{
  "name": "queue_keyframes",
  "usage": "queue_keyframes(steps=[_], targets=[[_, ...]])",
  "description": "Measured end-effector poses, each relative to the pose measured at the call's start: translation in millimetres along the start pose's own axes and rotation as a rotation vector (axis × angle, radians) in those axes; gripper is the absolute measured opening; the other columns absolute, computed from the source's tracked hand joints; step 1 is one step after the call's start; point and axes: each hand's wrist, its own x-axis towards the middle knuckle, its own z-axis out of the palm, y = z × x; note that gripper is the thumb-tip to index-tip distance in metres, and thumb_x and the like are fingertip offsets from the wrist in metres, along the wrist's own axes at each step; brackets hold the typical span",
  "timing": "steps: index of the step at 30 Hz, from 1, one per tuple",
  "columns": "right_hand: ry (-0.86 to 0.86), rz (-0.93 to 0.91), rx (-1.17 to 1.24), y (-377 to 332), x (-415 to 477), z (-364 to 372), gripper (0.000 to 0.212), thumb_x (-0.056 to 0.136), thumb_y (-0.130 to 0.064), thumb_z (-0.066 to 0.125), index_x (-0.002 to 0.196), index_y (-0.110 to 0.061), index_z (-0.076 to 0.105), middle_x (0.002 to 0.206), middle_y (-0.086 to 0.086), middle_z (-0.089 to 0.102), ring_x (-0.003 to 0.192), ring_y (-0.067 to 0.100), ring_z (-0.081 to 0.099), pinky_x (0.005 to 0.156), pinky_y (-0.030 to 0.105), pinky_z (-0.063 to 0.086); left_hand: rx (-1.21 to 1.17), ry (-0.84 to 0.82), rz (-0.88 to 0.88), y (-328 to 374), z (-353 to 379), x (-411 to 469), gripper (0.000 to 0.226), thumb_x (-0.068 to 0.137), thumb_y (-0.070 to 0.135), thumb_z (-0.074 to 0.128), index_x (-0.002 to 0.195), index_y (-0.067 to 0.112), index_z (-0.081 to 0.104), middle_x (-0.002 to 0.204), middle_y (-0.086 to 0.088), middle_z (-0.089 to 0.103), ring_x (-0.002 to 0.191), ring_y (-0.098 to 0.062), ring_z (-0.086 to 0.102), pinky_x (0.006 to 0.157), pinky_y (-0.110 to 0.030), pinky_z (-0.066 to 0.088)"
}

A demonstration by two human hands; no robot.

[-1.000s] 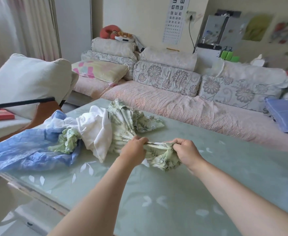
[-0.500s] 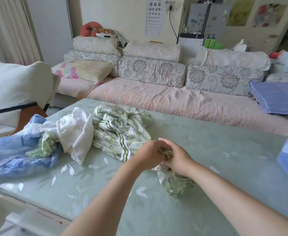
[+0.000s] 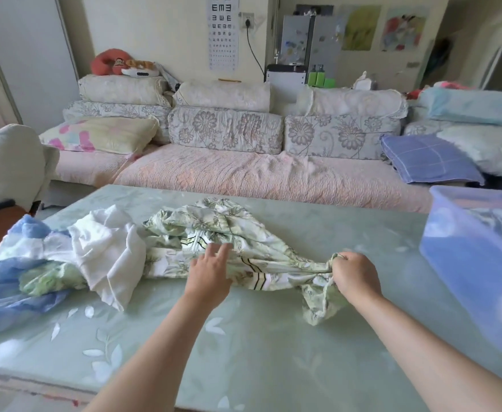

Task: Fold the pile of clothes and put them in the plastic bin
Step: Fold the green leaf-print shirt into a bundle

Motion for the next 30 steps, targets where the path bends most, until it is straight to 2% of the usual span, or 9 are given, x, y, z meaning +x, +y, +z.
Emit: queue_keyframes(steps=[4,8,12,15,17,20,24,26,30], targets=[[-0.036,-0.067,-0.432,24.2,-6.9,-5.8,0.020,0.082,-0.027,0.052,0.097,-0.027,0.065,0.113,0.005,0.061,0.112,0.031,0.053,0.092,0.036,0.043,-0.056,-0.080,-0.025,21.6,7.9,8.4,0.011,0.092,0.005,0.057,0.098,0.013,0.061,0.093,-0.003,0.066,0.081,-0.021,0.064,0.070,-0.034,0.056],[0.031,-0.554,-0.427,41.1,-17.1,15.0,0.065,0.069,-0.025,0.055,0.134,-0.026,0.055,0.142,0.003,0.047,0.136,0.025,0.040,0.109,0.042,0.033,-0.089,-0.292,0.022,48.5,17.2,16.6,0.024,0.092,0.006,0.052,0.096,0.015,0.074,0.090,-0.006,0.072,0.075,-0.020,0.064,0.057,-0.025,0.048],[-0.244,-0.723,-0.385,29.8,-20.3,32.5,0.086,0.078,-0.022,0.059,0.156,-0.028,0.024,0.160,-0.007,0.029,0.148,0.015,0.024,0.120,0.033,0.013,-0.275,-0.453,0.137,79.1,15.7,19.4,0.013,0.094,0.023,0.059,0.090,0.024,0.071,0.080,0.005,0.067,0.068,-0.012,0.059,0.056,-0.021,0.042],[-0.299,-0.726,-0.442,33.9,-12.2,38.7,0.087,0.083,-0.015,0.062,0.156,-0.036,0.020,0.144,-0.008,0.051,0.136,0.017,0.042,0.118,0.037,0.021,-0.412,-0.534,0.243,97.8,4.3,12.4,0.010,0.093,0.024,0.062,0.085,0.022,0.069,0.066,0.014,0.060,0.056,0.003,0.052,0.052,-0.013,0.037],[-0.287,-0.685,-0.361,38.3,-6.0,37.1,0.073,0.081,-0.001,0.052,0.142,-0.040,0.048,0.118,-0.005,0.068,0.112,0.024,0.056,0.103,0.035,0.039,-0.496,-0.518,0.253,95.2,-1.4,11.0,0.002,0.088,0.025,0.069,0.087,0.026,0.070,0.068,0.015,0.062,0.057,0.007,0.052,0.057,-0.015,0.041],[-0.255,-0.674,-0.353,35.3,7.5,31.6,0.053,0.074,0.006,0.044,0.104,-0.025,0.074,0.100,0.001,0.071,0.100,0.029,0.062,0.084,0.031,0.045,-0.344,-0.517,0.248,67.7,-6.3,13.0,0.044,0.072,0.031,0.082,0.111,0.034,0.063,0.103,0.011,0.064,0.092,-0.005,0.059,0.083,-0.033,0.053],[-0.097,-0.595,-0.634,26.0,13.6,15.3,0.049,0.078,-0.004,0.049,0.110,-0.033,0.074,0.110,-0.008,0.068,0.110,0.022,0.057,0.092,0.033,0.032,0.217,-0.417,0.133,23.1,-10.0,12.5,0.049,0.079,0.038,0.073,0.124,0.029,0.057,0.120,0.003,0.056,0.113,-0.021,0.052,0.089,-0.037,0.048],[-0.057,-0.509,-0.828,23.5,10.2,9.2,0.043,0.079,-0.010,0.050,0.110,-0.032,0.071,0.114,-0.008,0.066,0.115,0.020,0.052,0.097,0.038,0.028,0.228,-0.348,0.012,15.1,-12.0,10.3,0.019,0.091,0.024,0.058,0.109,0.026,0.064,0.102,0.004,0.063,0.095,-0.019,0.060,0.072,-0.032,0.048],[-0.239,-0.532,-0.903,22.6,-0.4,10.6,0.063,0.076,-0.014,0.053,0.136,-0.034,0.053,0.146,0.004,0.042,0.139,0.026,0.028,0.117,0.054,0.010,0.070,-0.372,0.044,30.2,-12.7,6.0,0.022,0.093,0.010,0.053,0.100,0.027,0.065,0.086,0.004,0.063,0.080,-0.018,0.061,0.064,-0.030,0.048]])
